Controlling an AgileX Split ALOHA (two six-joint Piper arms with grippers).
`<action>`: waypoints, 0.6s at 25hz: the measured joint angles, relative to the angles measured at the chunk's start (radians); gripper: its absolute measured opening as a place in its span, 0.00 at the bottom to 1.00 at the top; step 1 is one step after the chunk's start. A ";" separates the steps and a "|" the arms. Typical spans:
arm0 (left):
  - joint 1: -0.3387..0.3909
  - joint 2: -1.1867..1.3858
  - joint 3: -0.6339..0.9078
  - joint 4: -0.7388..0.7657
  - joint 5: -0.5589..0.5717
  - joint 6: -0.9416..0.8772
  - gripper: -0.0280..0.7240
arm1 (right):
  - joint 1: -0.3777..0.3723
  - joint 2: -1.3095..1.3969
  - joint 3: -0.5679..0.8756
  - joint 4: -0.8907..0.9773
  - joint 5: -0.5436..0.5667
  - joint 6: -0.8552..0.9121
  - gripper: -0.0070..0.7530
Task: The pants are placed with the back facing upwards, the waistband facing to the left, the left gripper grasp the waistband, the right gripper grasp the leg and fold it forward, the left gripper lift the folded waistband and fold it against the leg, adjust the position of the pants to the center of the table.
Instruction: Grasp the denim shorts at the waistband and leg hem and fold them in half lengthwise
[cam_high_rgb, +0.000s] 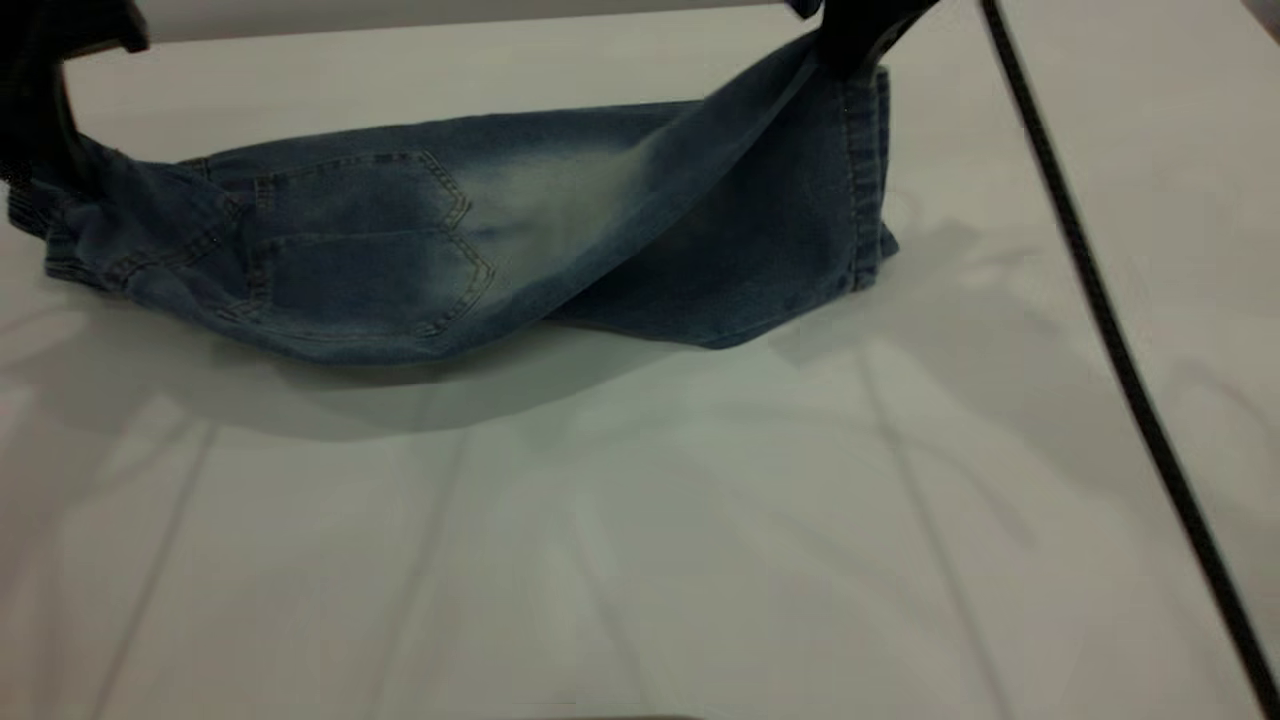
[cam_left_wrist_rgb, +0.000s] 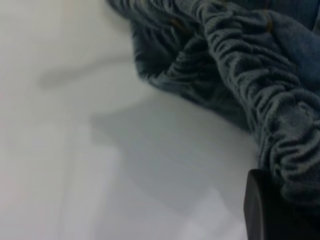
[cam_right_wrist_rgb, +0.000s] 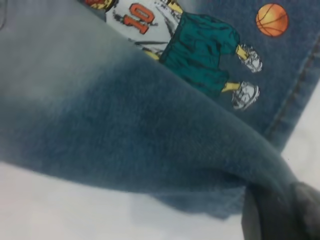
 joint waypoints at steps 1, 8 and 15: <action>0.000 0.010 -0.023 -0.001 0.005 0.000 0.15 | -0.001 0.023 -0.025 0.000 0.000 0.000 0.07; 0.000 0.066 -0.156 -0.003 -0.001 -0.016 0.15 | -0.009 0.129 -0.168 0.005 -0.024 0.006 0.07; 0.000 0.123 -0.168 0.024 -0.103 -0.140 0.15 | -0.043 0.213 -0.217 0.026 -0.130 0.035 0.07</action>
